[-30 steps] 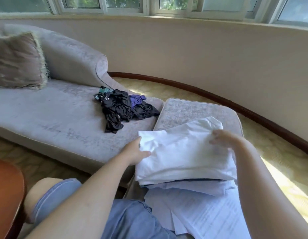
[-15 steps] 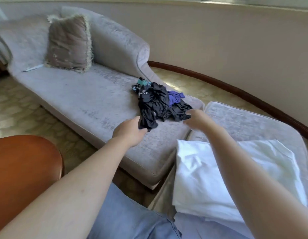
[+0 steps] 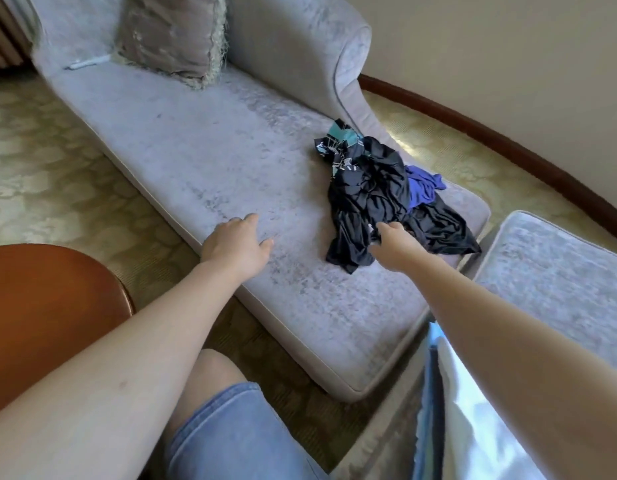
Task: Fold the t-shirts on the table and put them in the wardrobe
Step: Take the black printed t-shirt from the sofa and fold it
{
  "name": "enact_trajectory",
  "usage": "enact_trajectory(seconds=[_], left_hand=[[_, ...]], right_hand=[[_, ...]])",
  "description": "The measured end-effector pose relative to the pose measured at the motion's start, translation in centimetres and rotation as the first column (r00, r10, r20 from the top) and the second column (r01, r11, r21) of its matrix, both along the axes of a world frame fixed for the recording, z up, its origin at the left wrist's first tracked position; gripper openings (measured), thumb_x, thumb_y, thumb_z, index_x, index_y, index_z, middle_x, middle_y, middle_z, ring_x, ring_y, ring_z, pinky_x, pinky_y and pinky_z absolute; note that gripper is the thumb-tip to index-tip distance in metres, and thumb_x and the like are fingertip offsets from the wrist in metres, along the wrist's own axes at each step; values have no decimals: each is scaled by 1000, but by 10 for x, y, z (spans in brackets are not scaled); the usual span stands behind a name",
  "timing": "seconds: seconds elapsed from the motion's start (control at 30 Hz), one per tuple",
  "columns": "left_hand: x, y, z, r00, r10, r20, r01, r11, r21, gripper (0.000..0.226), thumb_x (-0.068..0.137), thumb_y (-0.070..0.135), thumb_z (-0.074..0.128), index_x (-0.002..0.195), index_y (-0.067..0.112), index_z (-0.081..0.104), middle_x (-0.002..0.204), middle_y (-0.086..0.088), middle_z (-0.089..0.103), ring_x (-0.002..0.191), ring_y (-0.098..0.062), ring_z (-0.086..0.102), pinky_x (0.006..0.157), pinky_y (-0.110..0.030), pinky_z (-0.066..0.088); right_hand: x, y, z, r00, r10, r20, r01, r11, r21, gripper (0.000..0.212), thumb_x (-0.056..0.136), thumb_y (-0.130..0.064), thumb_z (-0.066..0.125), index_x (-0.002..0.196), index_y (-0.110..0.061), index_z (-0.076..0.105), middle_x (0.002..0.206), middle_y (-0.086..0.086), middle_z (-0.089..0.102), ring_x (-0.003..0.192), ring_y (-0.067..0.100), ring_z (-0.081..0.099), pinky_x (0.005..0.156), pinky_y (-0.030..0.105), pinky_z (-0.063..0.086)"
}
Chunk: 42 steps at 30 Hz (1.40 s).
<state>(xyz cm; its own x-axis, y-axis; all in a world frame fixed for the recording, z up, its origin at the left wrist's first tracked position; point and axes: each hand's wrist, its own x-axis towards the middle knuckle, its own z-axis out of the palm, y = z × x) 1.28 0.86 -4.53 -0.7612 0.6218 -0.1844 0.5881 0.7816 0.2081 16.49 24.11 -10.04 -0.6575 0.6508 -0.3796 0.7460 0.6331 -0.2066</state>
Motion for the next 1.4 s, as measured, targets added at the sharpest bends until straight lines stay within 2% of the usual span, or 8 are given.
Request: enact_trajectory(seconds=[0.3,0.43,0.5,0.6,0.83,1.07,1.27,1.4], left_hand=[[-49,-17,-36,998,48,36,-48,999,-14,61,98,50,45,149,20,33,142,-7,49,132,-30,40,100,-40,40],[-63,-39,-38,997,71,20,-71,997,-16,57,98,48,46,146,18,37,139,-7,50,131,-29,40,100,-39,38],[-70,-49,-39,996,88,22,-88,996,-18,59,99,48,45,149,19,33,143,-5,48,134,-28,37,102,-39,38],[-76,-58,-36,994,108,34,-108,994,-19,61,98,48,46,151,22,31,146,-4,45,137,-28,35,104,-39,36],[-57,-61,-14,996,83,31,-82,997,-14,54,99,45,45,144,17,39,138,-5,52,132,-27,39,98,-40,40],[-26,-100,16,995,88,53,-90,995,43,61,97,48,47,151,23,30,142,-1,50,134,-26,39,104,-41,40],[-13,-142,62,993,111,46,-116,984,134,66,96,54,46,152,25,28,144,3,49,134,-23,39,102,-40,41],[0,-167,80,992,97,80,-112,969,220,73,92,58,52,153,26,26,143,3,49,130,-21,46,100,-37,41]], right_hand=[[-111,23,-22,971,-48,-235,60,997,44,79,100,-34,48,155,-27,-8,163,3,-8,108,38,58,64,33,46],[-137,42,-29,974,-124,-191,127,992,1,86,99,-31,52,155,-20,-13,161,15,12,124,39,49,83,40,47],[-137,44,-35,966,-187,-180,191,982,6,83,99,-29,52,155,-13,-7,150,24,31,121,41,50,89,44,47],[-127,33,-44,944,-238,-228,253,966,41,69,101,-26,48,155,-10,7,134,26,49,111,41,55,75,38,46],[-87,-15,-20,954,-69,-291,104,989,106,54,101,-29,43,149,-17,21,81,9,61,68,29,60,52,35,50],[-71,-73,48,865,210,-456,-102,963,250,32,101,-26,43,120,-9,62,103,16,70,89,36,65,75,43,54],[-76,-139,129,695,241,-678,-117,968,224,32,102,-19,43,125,-7,62,118,17,68,108,35,61,88,41,48],[-70,-184,159,572,146,-807,-142,987,78,31,102,-19,44,127,-11,62,101,11,71,81,24,62,69,26,42]])
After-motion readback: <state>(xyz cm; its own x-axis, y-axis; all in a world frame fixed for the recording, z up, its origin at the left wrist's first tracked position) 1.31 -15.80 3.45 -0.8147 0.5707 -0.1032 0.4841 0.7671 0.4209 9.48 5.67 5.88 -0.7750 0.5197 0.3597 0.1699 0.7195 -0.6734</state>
